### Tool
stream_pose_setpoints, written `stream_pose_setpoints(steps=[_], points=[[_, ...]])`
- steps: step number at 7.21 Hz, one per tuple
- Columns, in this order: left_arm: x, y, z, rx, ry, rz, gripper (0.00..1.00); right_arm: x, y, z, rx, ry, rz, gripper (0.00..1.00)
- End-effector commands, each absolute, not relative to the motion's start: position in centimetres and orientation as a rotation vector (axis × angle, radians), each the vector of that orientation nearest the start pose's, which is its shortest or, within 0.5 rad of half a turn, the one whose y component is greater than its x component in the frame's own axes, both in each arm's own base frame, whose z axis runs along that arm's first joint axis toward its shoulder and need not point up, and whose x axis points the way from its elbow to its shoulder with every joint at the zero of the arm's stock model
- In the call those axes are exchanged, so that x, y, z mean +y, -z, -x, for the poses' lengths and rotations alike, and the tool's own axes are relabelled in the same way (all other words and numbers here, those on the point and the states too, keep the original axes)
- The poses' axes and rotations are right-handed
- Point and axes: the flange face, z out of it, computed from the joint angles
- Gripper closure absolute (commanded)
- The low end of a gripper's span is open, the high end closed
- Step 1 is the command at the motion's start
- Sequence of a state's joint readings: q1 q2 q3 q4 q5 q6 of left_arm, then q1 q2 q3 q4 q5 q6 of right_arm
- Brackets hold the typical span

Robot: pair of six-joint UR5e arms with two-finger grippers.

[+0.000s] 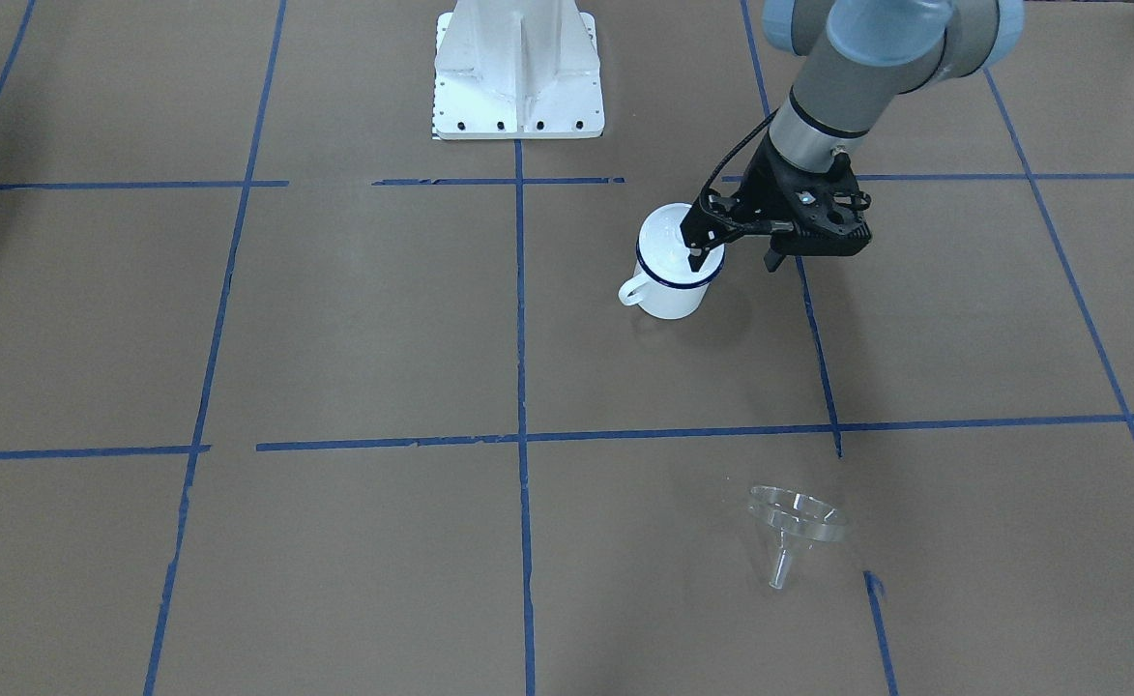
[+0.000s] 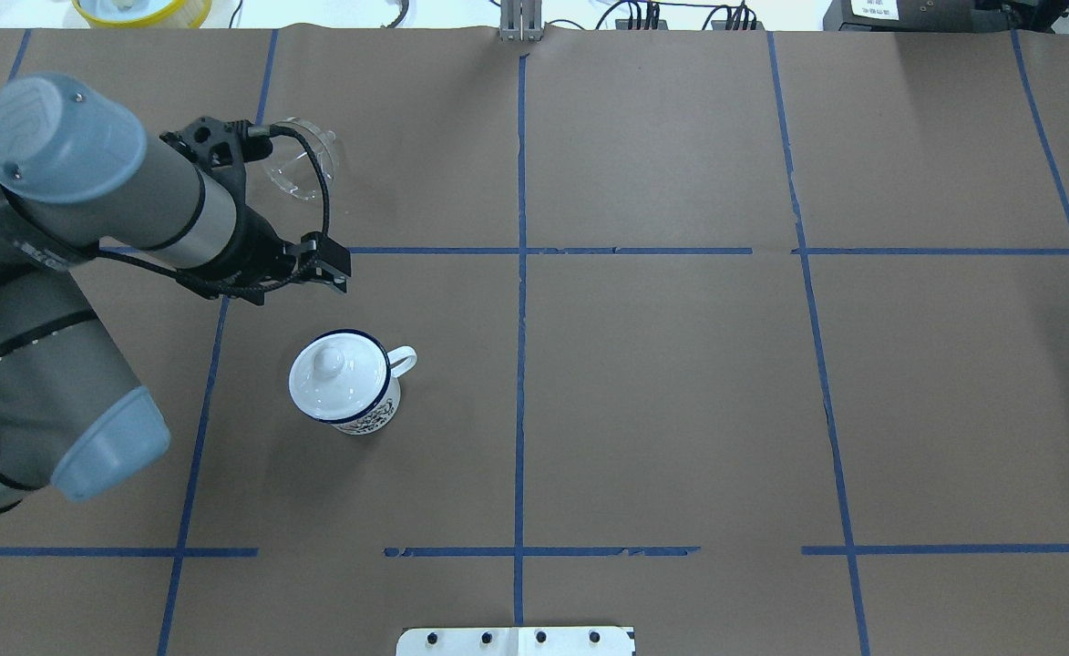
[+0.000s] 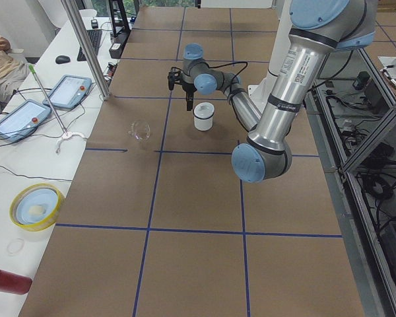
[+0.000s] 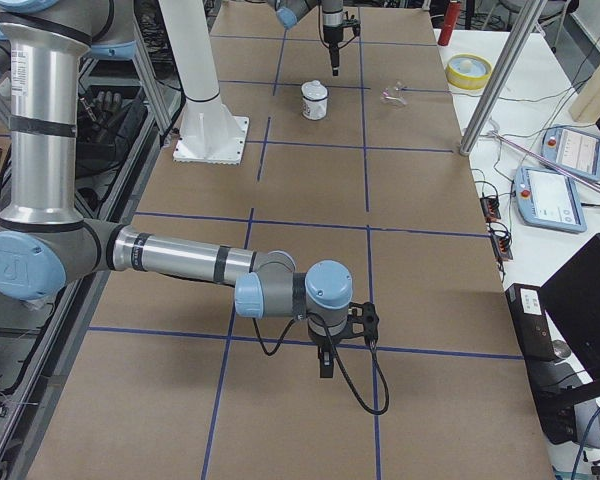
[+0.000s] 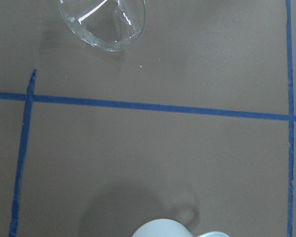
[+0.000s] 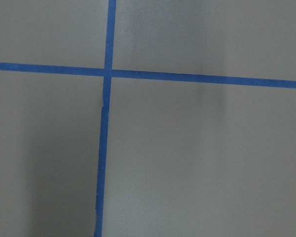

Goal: Place funnel on cup
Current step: 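Move the left gripper over the white lid on the enamel mug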

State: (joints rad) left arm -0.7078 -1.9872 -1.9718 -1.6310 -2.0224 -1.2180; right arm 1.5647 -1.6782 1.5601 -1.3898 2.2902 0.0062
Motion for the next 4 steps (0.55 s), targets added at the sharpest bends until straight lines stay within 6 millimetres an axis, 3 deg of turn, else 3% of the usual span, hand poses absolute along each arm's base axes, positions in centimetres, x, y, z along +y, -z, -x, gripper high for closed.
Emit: stream_pose_setpoints(steps=[1, 2, 3, 4], points=[[-39.2, -22.8, -39.8, 0.945, 0.133, -0.004, 0.0, -44.9, -70.0, -6.5, -0.72, 0.023, -0.056, 0.0], [-38.5, -22.9, -40.7, 0.92, 0.153, -0.042, 0.01, -44.9, -70.0, -6.5, -0.72, 0.023, -0.056, 0.0], [-38.5, -23.1, -40.9, 0.906, 0.162, -0.061, 0.15, -44.9, -70.0, -6.5, -0.72, 0.023, -0.056, 0.0], [-38.7, -23.2, -40.8, 0.901, 0.166, -0.061, 0.17, -44.9, -70.0, -6.5, -0.72, 0.023, -0.056, 0.0]])
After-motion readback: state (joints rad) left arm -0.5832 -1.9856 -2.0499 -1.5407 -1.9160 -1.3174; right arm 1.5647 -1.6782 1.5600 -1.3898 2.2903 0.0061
